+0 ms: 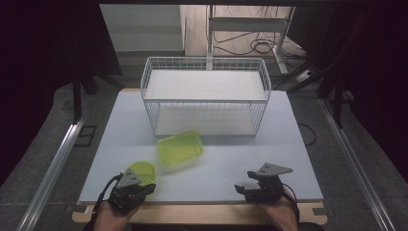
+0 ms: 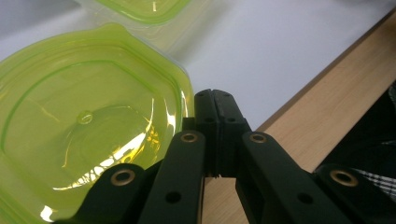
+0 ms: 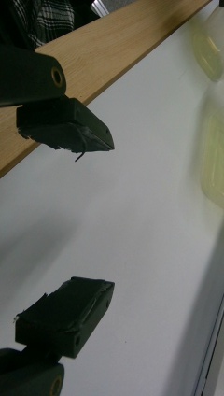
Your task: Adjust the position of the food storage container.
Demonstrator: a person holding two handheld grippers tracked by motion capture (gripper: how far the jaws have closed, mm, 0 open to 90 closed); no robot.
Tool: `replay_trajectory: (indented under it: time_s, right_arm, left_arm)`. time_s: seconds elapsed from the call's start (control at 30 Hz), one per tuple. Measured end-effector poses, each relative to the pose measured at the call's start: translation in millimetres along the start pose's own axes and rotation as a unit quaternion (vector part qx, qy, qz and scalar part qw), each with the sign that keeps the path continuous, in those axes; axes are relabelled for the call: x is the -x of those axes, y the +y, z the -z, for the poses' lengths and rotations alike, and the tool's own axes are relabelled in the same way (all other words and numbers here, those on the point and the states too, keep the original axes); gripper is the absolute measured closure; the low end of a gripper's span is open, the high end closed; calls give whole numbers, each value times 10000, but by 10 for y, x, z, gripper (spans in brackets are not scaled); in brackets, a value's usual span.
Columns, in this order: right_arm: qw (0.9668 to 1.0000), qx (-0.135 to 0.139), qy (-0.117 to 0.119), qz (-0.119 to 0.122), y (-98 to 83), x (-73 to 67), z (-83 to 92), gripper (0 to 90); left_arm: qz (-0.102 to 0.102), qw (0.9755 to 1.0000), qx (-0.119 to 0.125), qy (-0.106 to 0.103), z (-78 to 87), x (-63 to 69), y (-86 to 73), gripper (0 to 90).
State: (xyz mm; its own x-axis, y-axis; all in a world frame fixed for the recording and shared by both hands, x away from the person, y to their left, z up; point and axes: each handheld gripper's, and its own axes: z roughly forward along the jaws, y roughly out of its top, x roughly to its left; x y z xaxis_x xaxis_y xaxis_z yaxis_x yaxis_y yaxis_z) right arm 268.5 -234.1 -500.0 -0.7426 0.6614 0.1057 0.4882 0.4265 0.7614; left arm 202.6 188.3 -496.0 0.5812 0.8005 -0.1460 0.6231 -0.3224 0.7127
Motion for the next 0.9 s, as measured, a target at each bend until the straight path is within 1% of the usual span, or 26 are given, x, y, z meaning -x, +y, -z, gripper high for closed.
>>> replay_trajectory:
  time_s: [0.13, 0.2, 0.33, 0.5, 0.57, 0.63, 0.73, 0.77, 0.8, 0.83, 0.9]
  right_arm:
    - [10000, 4, 14, -5, -1, -1, -5, 270]
    - [10000, -5, 21, -1, 0, -4, -3, 280]
    - [10000, -6, 18, 23, 1, -13, -8, 293]
    - [10000, -32, 3, 40, 2, -16, -12, 301]
    - [10000, -41, -14, 40, 2, -16, -13, 306]
    - [10000, -54, -30, 37, 2, -16, -16, 311]
    - [10000, -77, -28, 22, 2, -15, -23, 329]
    - [10000, -85, -25, 22, 4, -17, -23, 349]
    - [9999, -98, 7, 52, 10, -22, -24, 392]
    - [9999, -98, 7, 52, 10, -22, -24, 392]
    - [9999, -133, 41, 98, 25, -35, -24, 439]
  left_arm:
    - [93, 9999, -10, 106, -17, -93, -12, 900]
    - [130, 9998, 7, 126, -17, -147, -10, 900]
    - [160, 9997, 32, 197, -22, -250, 6, 900]
    - [177, 9992, 27, 364, -33, -375, 40, 900]
    - [187, 9987, 20, 474, -37, -433, 54, 900]
    - [231, 9984, 30, 508, -39, -482, 62, 900]
    - [276, 9984, 72, 492, -41, -501, 64, 900]
    - [269, 9984, 83, 486, -40, -493, 64, 900]
    - [256, 9985, 91, 467, -38, -479, 65, 899]
    - [234, 9986, 108, 456, -37, -462, 66, 899]
    - [228, 9987, 173, 425, -35, -424, 64, 899]
